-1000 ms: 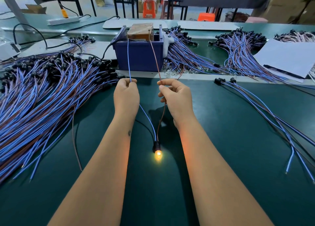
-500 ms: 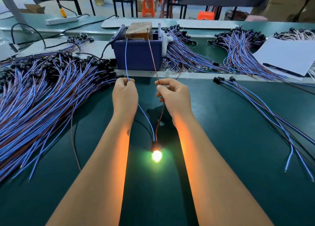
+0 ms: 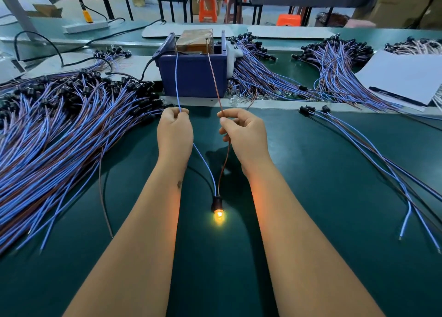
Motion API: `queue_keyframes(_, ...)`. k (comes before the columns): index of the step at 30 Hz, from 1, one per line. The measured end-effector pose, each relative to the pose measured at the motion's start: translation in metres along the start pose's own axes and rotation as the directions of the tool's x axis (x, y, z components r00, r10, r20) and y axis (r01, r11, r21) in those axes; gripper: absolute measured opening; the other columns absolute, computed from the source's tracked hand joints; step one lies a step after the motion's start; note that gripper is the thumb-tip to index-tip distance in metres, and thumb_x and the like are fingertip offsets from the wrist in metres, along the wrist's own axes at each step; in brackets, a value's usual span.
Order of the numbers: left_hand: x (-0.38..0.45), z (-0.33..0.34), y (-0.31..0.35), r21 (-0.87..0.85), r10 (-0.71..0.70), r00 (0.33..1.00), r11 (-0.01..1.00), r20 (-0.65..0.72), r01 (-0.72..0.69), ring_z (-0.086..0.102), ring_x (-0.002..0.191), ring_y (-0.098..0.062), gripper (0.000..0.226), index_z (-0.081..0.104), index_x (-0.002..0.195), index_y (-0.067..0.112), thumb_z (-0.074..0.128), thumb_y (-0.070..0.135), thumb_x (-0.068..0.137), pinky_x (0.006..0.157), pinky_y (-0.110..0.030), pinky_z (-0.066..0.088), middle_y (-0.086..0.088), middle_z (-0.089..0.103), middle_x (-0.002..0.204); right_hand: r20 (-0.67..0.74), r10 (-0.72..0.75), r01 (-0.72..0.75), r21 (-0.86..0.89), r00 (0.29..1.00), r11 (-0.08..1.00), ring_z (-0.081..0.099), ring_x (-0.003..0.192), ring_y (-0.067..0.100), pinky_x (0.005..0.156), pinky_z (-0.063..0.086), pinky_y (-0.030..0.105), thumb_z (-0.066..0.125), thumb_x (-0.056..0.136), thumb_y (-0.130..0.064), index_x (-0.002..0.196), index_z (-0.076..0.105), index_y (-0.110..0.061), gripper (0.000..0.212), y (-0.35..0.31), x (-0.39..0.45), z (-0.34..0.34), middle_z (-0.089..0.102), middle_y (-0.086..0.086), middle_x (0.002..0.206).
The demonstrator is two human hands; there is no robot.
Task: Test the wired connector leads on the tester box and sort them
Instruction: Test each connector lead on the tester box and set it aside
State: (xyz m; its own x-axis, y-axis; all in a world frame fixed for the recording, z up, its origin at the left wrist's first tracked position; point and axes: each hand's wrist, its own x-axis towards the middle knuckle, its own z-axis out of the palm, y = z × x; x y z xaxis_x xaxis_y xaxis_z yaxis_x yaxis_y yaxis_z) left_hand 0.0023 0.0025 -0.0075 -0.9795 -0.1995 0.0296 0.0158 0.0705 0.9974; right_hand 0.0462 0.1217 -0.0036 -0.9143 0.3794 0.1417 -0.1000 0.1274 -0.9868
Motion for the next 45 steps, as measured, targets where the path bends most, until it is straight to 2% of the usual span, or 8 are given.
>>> queue_keyframes(6, -0.008, 0.003, 0.010, -0.255, -0.018, 0.966, 0.963, 0.260, 0.086, 0.049, 0.049, -0.004, 0.016, 0.069, 0.094, 0.015, 0.056, 0.007, 0.096, 0.052, -0.017, 0.046, 0.005, 0.061, 0.069, -0.018, -0.059, 0.060, 0.059, 0.998, 0.996, 0.057, 0.065, 0.010, 0.059, 0.049, 0.021, 0.061, 0.090, -0.004, 0.084, 0.067, -0.019, 0.017, -0.003, 0.000, 0.002, 0.063, 0.003, 0.070)
queue_keyframes(10, -0.012, 0.008, 0.010, -0.286, -0.021, 0.929, 0.949, 0.370, 0.135, 0.052, 0.053, -0.005, 0.015, 0.071, 0.093, 0.013, 0.057, 0.008, 0.096, 0.054, -0.016, 0.049, 0.005, 0.067, 0.067, 0.058, -0.096, 0.098, -0.036, 0.994, 0.994, 0.058, 0.067, 0.013, 0.066, 0.053, 0.034, 0.063, 0.089, -0.005, 0.088, 0.070, -0.013, 0.011, -0.001, -0.002, 0.007, 0.068, 0.010, 0.073)
queue_keyframes(18, -0.009, 0.006, 0.009, -0.253, -0.017, 0.970, 0.964, 0.242, 0.080, 0.054, 0.056, -0.006, 0.017, 0.065, 0.082, 0.019, 0.057, 0.014, 0.097, 0.058, -0.019, 0.049, 0.008, 0.057, 0.059, 0.082, -0.123, 0.137, -0.186, 0.989, 0.973, 0.057, 0.064, 0.022, 0.066, 0.050, 0.037, 0.068, 0.087, -0.016, 0.091, 0.070, -0.019, 0.006, 0.004, -0.001, 0.008, 0.066, 0.015, 0.073)
queue_keyframes(23, -0.003, -0.001, 0.012, -0.432, -0.009, 0.993, 0.900, 0.117, 0.059, 0.063, 0.065, -0.005, 0.022, 0.059, 0.079, 0.019, 0.053, 0.012, 0.099, 0.063, -0.021, 0.053, 0.010, 0.063, 0.060, 0.087, -0.138, 0.160, -0.347, 0.987, 0.924, 0.054, 0.064, 0.007, 0.065, 0.042, 0.027, 0.066, 0.088, -0.021, 0.089, 0.070, -0.020, 0.004, 0.005, -0.002, 0.008, 0.059, -0.012, 0.067)
queue_keyframes(30, -0.007, 0.000, 0.009, -0.330, 0.132, 0.978, 0.941, 0.161, -0.073, 0.066, 0.078, -0.003, 0.017, 0.067, 0.088, 0.026, 0.059, 0.014, 0.097, 0.072, -0.022, 0.051, 0.010, 0.072, 0.077, -0.193, -0.393, 0.181, -0.654, 0.899, 0.735, 0.054, 0.087, 0.023, 0.063, 0.036, 0.032, 0.065, 0.090, -0.033, 0.090, 0.072, -0.020, 0.014, 0.000, 0.001, -0.006, 0.058, -0.001, 0.088)
queue_keyframes(33, -0.010, 0.004, 0.007, -0.206, 0.198, 0.947, 0.967, 0.252, -0.147, 0.064, 0.075, -0.003, 0.017, 0.069, 0.087, 0.026, 0.061, 0.013, 0.095, 0.070, -0.019, 0.048, 0.010, 0.074, 0.077, -0.350, -0.329, 0.068, -0.588, 0.877, 0.806, 0.047, 0.070, 0.019, 0.049, 0.023, 0.026, 0.061, 0.093, -0.038, 0.092, 0.071, -0.026, 0.015, -0.003, 0.003, -0.014, 0.059, -0.006, 0.074)
queue_keyframes(42, -0.023, 0.012, 0.005, -0.023, 0.254, 0.830, 0.960, 0.497, -0.280, 0.067, 0.082, -0.006, 0.013, 0.077, 0.093, 0.016, 0.074, 0.006, 0.085, 0.076, -0.017, 0.052, 0.000, 0.076, 0.088, -0.512, -0.213, 0.096, -0.247, 0.832, 0.964, 0.054, 0.079, 0.007, 0.066, 0.036, 0.006, 0.053, 0.095, -0.015, 0.108, 0.070, -0.020, 0.022, -0.009, 0.007, -0.020, 0.066, -0.002, 0.103)
queue_keyframes(45, -0.029, 0.015, 0.006, 0.000, 0.213, 0.723, 0.959, 0.657, -0.283, 0.067, 0.081, -0.005, 0.021, 0.077, 0.093, 0.016, 0.071, -0.002, 0.084, 0.076, -0.019, 0.052, 0.000, 0.077, 0.091, -0.520, -0.081, 0.069, -0.043, 0.850, 0.997, 0.062, 0.089, 0.015, 0.083, 0.049, 0.025, 0.051, 0.091, -0.011, 0.100, 0.068, -0.019, 0.021, -0.009, 0.008, -0.020, 0.069, 0.006, 0.106)
